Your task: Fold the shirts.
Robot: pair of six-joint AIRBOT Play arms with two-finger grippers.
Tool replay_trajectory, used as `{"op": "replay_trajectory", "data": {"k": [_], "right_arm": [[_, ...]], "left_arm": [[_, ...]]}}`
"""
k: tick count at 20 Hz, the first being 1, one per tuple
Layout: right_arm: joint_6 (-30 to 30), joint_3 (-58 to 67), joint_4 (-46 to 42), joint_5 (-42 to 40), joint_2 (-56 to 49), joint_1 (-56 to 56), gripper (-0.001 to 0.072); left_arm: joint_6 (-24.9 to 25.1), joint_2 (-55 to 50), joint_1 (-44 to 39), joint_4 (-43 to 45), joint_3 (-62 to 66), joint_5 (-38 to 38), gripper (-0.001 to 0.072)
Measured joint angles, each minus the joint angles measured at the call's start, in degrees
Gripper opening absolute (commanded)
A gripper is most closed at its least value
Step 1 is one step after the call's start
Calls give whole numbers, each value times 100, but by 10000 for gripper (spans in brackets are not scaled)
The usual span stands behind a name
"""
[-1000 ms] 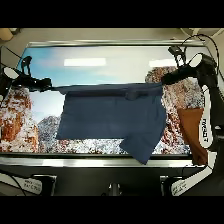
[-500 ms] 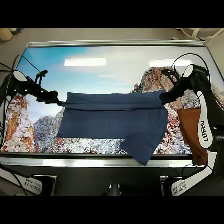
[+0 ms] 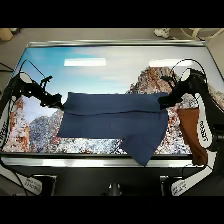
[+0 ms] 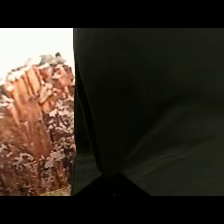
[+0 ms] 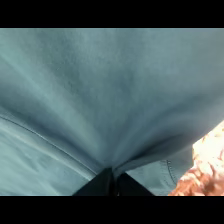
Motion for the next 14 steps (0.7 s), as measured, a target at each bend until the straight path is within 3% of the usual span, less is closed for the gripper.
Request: {"op": "replay_trajectory", "data": {"k": [1, 8, 14], "right_arm": [[17, -15, -28, 42, 11, -7, 381], [-520, -308, -188, 782, 811, -675, 388], [-960, -2892, 68, 81, 2455, -1078, 384]], "left_arm": [[-74, -2, 7, 4, 20, -61, 545], [-249, 562, 378, 258, 109, -686, 499], [133, 1733, 538, 439, -2210, -33, 502]]}}
